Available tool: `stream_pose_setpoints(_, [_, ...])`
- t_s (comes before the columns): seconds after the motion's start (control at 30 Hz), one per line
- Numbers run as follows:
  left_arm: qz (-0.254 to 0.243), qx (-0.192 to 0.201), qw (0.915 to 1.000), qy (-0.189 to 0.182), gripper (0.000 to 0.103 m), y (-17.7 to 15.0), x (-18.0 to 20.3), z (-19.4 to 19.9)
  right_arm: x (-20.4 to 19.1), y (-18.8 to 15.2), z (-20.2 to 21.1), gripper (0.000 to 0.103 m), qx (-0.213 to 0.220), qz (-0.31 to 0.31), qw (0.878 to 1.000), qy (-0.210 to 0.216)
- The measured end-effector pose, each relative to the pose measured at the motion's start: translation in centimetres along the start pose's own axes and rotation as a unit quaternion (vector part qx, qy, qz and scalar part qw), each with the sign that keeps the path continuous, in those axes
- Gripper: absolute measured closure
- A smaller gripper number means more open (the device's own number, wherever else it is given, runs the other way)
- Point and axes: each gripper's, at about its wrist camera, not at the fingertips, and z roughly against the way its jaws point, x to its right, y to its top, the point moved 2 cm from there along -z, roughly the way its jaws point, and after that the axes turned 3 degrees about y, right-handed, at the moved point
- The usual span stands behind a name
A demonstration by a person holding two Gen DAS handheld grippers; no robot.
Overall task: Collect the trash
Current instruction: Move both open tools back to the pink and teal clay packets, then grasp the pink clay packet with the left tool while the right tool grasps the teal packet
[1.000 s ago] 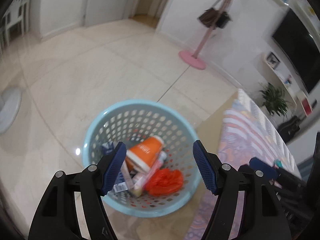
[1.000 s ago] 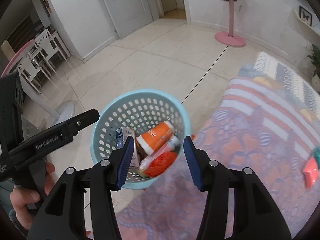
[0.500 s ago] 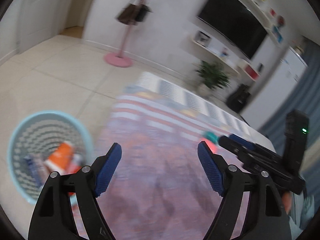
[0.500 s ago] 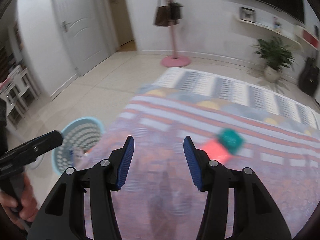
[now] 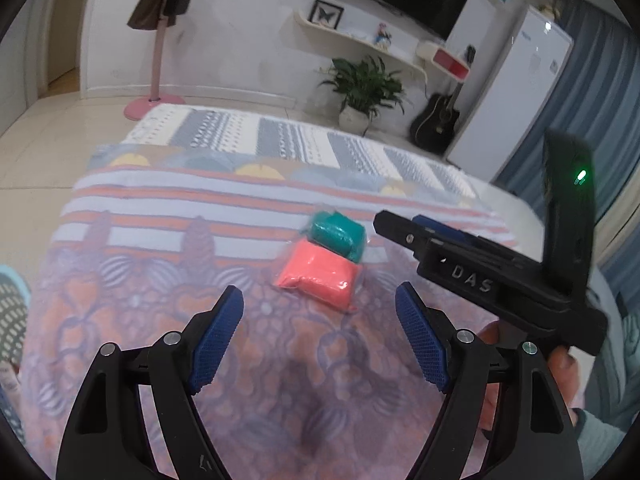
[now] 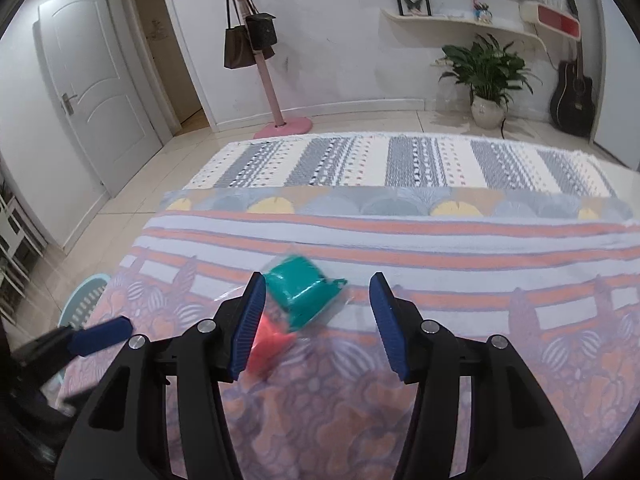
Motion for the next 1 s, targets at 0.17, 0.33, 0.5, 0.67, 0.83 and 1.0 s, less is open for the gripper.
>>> stream_pose_setpoints(0.17, [-0.022, -0.019, 0.9996, 0.005, 0.026, -0.2, 1.1, -3.2, 1.1, 0.0, -0.9, 0.053, 0.006, -0.006, 1.0, -0.005])
stream_pose_setpoints(0.33, [-0.044, -0.044, 0.9977, 0.027, 0.027, -0.1, 1.7, -5.9, 2.4, 0.5, -1.2, 0.054, 0.016, -0.031, 0.999, 0.009])
stream_pose_setpoints(0.5, [-0.053, -0.048, 0.997, 0.028, 0.027, 0.5, 2.0, -7.1, 1.4, 0.7, -1.7, 0.054, 0.009, -0.004, 1.0, 0.025])
stream_pose_setpoints(0.67, [-0.069, -0.051, 0.995, 0.051, 0.056, 0.9, 2.1, -7.3, 0.7, 0.8, -2.4, 0.054, -0.002, 0.012, 0.999, 0.031])
stream_pose_setpoints(0.83, [-0.033, -0.047, 0.9979, 0.029, 0.066, 0.4, 0.4, -6.1, 0.6, 0.7, -2.7, 0.054, -0.01, 0.014, 0.999, 0.036])
stream_pose_setpoints(1.0, [0.009, -0.035, 0.999, 0.028, 0.067, -0.2, -1.8, -4.4, -0.1, 0.7, -3.3, 0.045, -0.018, 0.03, 0.999, 0.025])
